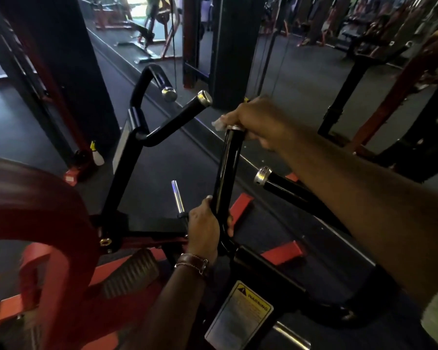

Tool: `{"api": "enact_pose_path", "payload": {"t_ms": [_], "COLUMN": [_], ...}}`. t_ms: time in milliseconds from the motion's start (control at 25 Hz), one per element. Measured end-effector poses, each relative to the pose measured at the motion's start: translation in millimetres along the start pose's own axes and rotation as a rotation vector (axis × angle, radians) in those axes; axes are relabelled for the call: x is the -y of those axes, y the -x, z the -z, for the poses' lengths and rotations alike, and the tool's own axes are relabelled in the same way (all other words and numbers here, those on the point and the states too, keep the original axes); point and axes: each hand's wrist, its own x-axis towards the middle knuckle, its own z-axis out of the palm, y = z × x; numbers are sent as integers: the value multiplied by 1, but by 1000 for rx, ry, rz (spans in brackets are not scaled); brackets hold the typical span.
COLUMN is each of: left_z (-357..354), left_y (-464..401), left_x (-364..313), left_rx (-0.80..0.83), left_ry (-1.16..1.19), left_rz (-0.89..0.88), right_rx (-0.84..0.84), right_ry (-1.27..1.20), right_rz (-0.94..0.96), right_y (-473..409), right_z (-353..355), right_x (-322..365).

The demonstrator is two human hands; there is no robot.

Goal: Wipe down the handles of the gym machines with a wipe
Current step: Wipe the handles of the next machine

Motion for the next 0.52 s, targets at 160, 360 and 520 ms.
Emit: {"api": "enact_pose_path", "payload": {"t_ms": [160,360,520], "left_z": [1,1,0], "left_y": [-5,-10,-13], "left_x": [3,2,3], "left_rx": [-9,-81,-96], "left_ry": [30,-43,-123], "left_rz": [-5,-30,19], "right_rx": [-307,-511,-404], "right_ry": [100,784,1143], "right_rz": [71,417,424], "right_y": [29,89,130], "right_z": [-7,-49,-88], "right_x": [4,4,7]}}
